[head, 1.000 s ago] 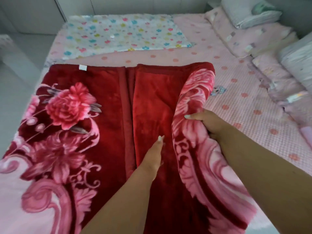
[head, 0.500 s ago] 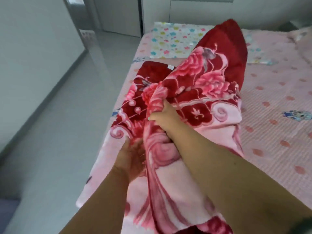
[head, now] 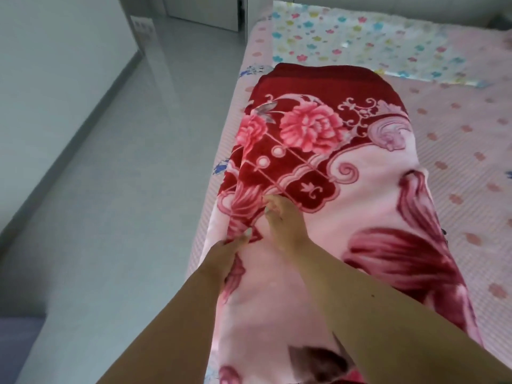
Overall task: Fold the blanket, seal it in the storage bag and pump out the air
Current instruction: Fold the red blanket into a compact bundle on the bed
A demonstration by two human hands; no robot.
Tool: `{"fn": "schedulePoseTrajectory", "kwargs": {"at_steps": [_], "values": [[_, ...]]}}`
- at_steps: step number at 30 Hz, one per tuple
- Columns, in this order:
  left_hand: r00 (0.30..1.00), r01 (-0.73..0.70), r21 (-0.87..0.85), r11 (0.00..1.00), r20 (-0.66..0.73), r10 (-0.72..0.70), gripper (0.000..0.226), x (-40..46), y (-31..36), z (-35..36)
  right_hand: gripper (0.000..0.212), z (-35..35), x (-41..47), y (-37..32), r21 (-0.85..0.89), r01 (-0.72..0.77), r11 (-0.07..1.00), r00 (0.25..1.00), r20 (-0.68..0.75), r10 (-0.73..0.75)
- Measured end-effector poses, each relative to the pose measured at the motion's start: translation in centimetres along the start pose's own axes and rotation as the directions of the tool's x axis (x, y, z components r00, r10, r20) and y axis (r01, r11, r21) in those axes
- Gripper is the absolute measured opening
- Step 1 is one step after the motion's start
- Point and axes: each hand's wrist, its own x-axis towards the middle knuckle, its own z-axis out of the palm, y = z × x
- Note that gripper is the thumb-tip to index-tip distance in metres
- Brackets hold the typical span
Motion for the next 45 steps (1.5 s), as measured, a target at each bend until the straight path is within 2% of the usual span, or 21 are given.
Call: {"fn": "schedulePoseTrajectory", "kwargs": {"at_steps": [2, 5, 9, 11, 13, 17, 19, 20, 21, 22, 23, 24, 25, 26, 29, 33, 35, 36, 38, 40, 45], "values": [[0.997, -0.053, 0.144, 0.988, -0.044, 0.06, 0.034, -0.1, 0.4, 1.1, 0.038, 0.0, -0.2, 0.0, 0.114, -0.063, 0.991, 0.998, 0.031, 0.06], [0.981, -0.104, 0.215, 0.971, -0.136, 0.135, 0.034, -0.2, 1.4, 1.7, 0.05, -0.1, -0.6, -0.3, 0.26, -0.144, 0.955, 0.989, 0.058, 0.134], [0.944, -0.173, 0.249, 0.953, -0.233, 0.232, 0.035, -0.2, 3.6, -1.4, 0.036, -0.2, 0.5, -0.9, 0.332, -0.075, 0.94, 0.996, 0.064, 0.057], [0.917, -0.201, 0.228, 0.953, -0.299, 0.265, 0.035, -0.2, 3.1, -3.6, 0.042, 0.3, 0.9, -1.0, 0.245, 0.017, 0.969, 0.993, 0.109, -0.045], [0.915, -0.16, 0.249, 0.955, -0.325, 0.238, 0.033, 0.2, 1.9, -4.6, 0.042, 1.3, 0.8, -0.3, 0.086, 0.064, 0.994, 0.975, 0.206, -0.081], [0.929, -0.13, 0.389, 0.912, -0.273, 0.249, 0.034, 0.7, -0.3, -3.9, 0.047, 2.1, 0.3, 1.8, -0.108, 0.152, 0.982, 0.962, 0.243, -0.122], [0.88, -0.131, 0.546, 0.828, -0.32, 0.35, 0.055, 0.5, -0.8, -3.4, 0.044, 2.1, 0.6, 1.6, -0.167, 0.148, 0.975, 0.964, 0.246, -0.104], [0.831, -0.124, 0.643, 0.755, -0.348, 0.434, 0.069, 0.0, -0.8, -3.2, 0.047, 2.2, 0.8, 1.3, -0.192, 0.154, 0.969, 0.966, 0.236, -0.107], [0.773, -0.12, 0.76, 0.639, -0.332, 0.54, 0.074, -0.6, -0.7, -2.9, 0.053, 2.4, 1.0, 0.8, -0.205, 0.164, 0.965, 0.969, 0.218, -0.118], [0.733, -0.12, 0.866, 0.486, -0.253, 0.632, 0.072, -1.2, -0.6, -2.4, 0.058, 2.7, 1.2, 0.4, -0.208, 0.175, 0.962, 0.97, 0.201, -0.133], [0.729, -0.129, 0.936, 0.328, -0.135, 0.671, 0.068, -1.6, -0.8, -2.0, 0.055, 3.0, 1.4, 0.0, -0.218, 0.178, 0.959, 0.971, 0.198, -0.136], [0.752, -0.144, 0.97, 0.194, -0.02, 0.659, 0.065, -1.8, -1.4, -1.8, 0.049, 3.4, 1.6, 0.0, -0.239, 0.173, 0.956, 0.97, 0.209, -0.123], [0.789, -0.149, 0.983, 0.103, 0.056, 0.612, 0.063, -1.8, -2.4, -1.8, 0.047, 3.8, 1.6, 0.0, -0.271, 0.161, 0.949, 0.966, 0.239, -0.095], [0.829, -0.141, 0.988, 0.064, 0.083, 0.552, 0.064, -1.6, -3.5, -2.0, 0.047, 4.1, 1.6, 0.2, -0.312, 0.149, 0.938, 0.958, 0.279, -0.059], [0.905, -0.1, 0.991, 0.086, 0.055, 0.423, 0.065, -0.5, -5.5, -3.7, 0.051, 5.4, 0.8, 0.5, -0.463, 0.157, 0.872, 0.932, 0.361, 0.024], [0.912, -0.202, 0.977, 0.067, 0.162, 0.376, 0.061, 0.8, -4.1, -6.1, 0.054, 7.8, 0.1, 0.3, -0.614, 0.114, 0.781, 0.95, 0.298, 0.095], [0.879, -0.308, 0.951, 0.037, 0.269, 0.394, 0.06, 1.2, -2.9, -8.3, 0.057, 8.5, 0.3, -0.7, -0.647, 0.026, 0.762, 0.98, 0.166, 0.107], [0.857, -0.354, 0.935, 0.009, 0.32, 0.404, 0.061, 1.4, -2.1, -9.8, 0.06, 8.9, 0.7, -1.5, -0.631, -0.041, 0.775, 0.995, 0.045, 0.09], [0.821, -0.407, 0.913, -0.011, 0.372, 0.433, 0.061, 1.6, -0.4, -13.3, 0.059, 9.4, 1.9, -3.7, -0.585, -0.174, 0.792, 0.978, -0.194, 0.072], [0.802, -0.422, 0.906, -0.002, 0.375, 0.465, 0.059, 1.9, 1.6, -16.9, 0.054, 9.9, 3.5, -5.3, -0.552, -0.276, 0.787, 0.949, -0.284, 0.133], [0.798, -0.42, 0.907, -0.026, 0.383, 0.465, 0.06, 3.8, 6.9, -21.7, 0.055, 12.5, 4.7, -5.9, -0.436, -0.408, 0.802, 0.905, -0.077, 0.419]]}}
